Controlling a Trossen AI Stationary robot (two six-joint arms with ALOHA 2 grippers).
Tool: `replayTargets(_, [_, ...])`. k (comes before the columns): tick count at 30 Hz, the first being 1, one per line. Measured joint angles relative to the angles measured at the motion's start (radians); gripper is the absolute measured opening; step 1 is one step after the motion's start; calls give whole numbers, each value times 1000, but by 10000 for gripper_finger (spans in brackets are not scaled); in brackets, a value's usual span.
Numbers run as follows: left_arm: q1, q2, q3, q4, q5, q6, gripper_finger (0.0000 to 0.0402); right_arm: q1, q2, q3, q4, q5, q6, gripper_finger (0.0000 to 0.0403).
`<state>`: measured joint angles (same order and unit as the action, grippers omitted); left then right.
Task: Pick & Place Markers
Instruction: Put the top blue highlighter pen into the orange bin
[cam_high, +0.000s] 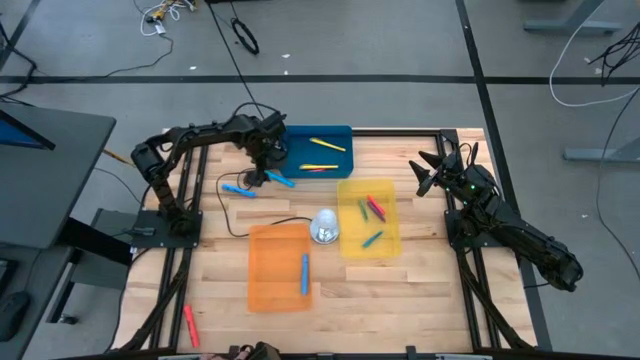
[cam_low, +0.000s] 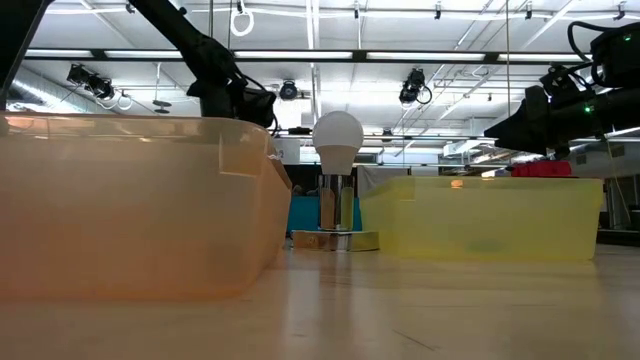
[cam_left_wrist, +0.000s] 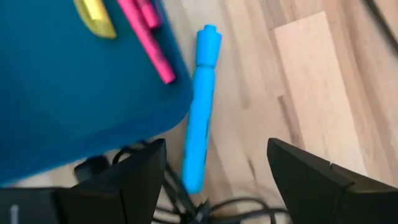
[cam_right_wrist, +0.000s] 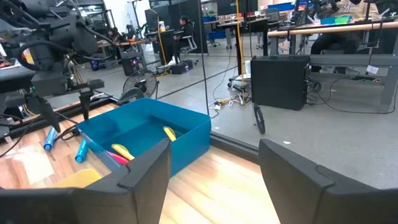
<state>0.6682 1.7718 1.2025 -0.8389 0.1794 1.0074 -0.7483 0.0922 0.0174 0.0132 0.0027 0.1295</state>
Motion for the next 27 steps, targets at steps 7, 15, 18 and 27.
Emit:
replayTargets(7, [-5,0,-71,87,43,10,286,0,0,0,0,0,0,245])
replayTargets(15, [-2,0,-150,190,49,9,286,0,0,0,0,0,0,245])
replayTargets(18, [3,6,-165,202,35,9,286,0,0,0,0,0,0,245])
replayTargets(27, [11,64,-160,175,24,-13,264,0,0,0,0,0,0,245])
